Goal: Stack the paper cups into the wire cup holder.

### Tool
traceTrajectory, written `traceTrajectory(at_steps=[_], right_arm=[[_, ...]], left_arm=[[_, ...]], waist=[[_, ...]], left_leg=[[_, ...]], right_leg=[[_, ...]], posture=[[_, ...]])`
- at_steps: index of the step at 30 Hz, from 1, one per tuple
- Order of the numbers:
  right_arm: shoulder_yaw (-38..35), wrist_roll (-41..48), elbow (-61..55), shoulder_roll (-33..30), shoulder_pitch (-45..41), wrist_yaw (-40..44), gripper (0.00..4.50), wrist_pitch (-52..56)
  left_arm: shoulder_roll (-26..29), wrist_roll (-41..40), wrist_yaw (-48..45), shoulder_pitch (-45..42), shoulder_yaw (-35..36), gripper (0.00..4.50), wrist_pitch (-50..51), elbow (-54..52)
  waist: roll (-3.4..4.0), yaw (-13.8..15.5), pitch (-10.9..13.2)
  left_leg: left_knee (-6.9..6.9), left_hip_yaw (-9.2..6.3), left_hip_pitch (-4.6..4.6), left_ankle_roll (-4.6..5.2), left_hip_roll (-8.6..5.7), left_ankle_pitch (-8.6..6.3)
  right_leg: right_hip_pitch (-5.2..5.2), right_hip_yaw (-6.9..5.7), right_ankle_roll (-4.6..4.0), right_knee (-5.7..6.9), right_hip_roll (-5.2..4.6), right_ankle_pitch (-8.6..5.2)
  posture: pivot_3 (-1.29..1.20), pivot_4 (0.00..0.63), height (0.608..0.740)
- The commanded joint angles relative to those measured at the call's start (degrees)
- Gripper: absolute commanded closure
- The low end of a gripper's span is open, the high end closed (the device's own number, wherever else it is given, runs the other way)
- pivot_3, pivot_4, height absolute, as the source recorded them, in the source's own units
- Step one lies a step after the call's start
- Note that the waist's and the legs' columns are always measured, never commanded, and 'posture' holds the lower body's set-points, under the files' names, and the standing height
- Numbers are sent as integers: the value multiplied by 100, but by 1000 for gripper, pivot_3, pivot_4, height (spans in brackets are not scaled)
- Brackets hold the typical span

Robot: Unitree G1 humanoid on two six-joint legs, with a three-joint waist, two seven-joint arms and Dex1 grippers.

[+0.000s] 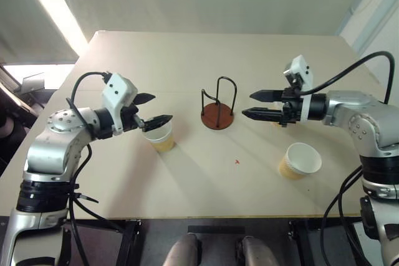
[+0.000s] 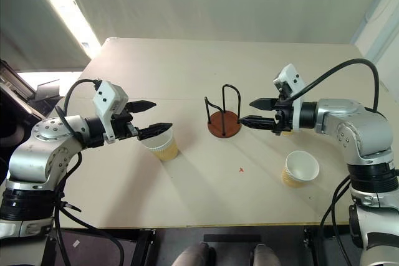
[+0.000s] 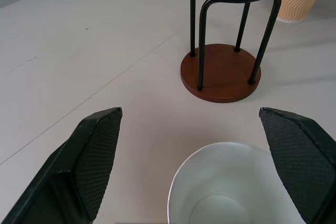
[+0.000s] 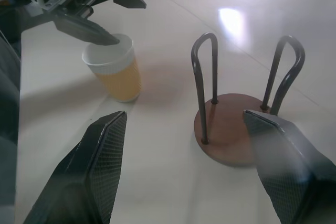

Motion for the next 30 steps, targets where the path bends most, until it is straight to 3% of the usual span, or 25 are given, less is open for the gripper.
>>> traceTrajectory(at_steps=[1, 15, 30], right_arm=[[251, -243, -3, 213, -208, -244, 867, -170], [1017, -1008, 394, 946, -425, -604, 867, -477], [1092, -1558, 1152, 1795, -873, -1011, 867, -844]], left_arm=[[98, 14, -13, -108, 152, 0, -121, -104], [96, 20, -16, -173, 131, 0, -168, -24], [102, 2, 44, -84, 178, 0, -137, -118]], waist=[[0, -12, 0], [0, -18, 0], [0, -23, 0]], left_leg=[[0, 0, 1, 0, 0, 0], [-1, 0, -2, -1, 1, 0], [-4, 0, -9, -2, 1, 0]], right_leg=[[0, 0, 0, 0, 0, 0], [-6, 0, 0, 0, 0, 0], [-17, -1, -3, 1, 0, -1]], posture=[[0, 150, 740], [0, 150, 740], [0, 150, 740]])
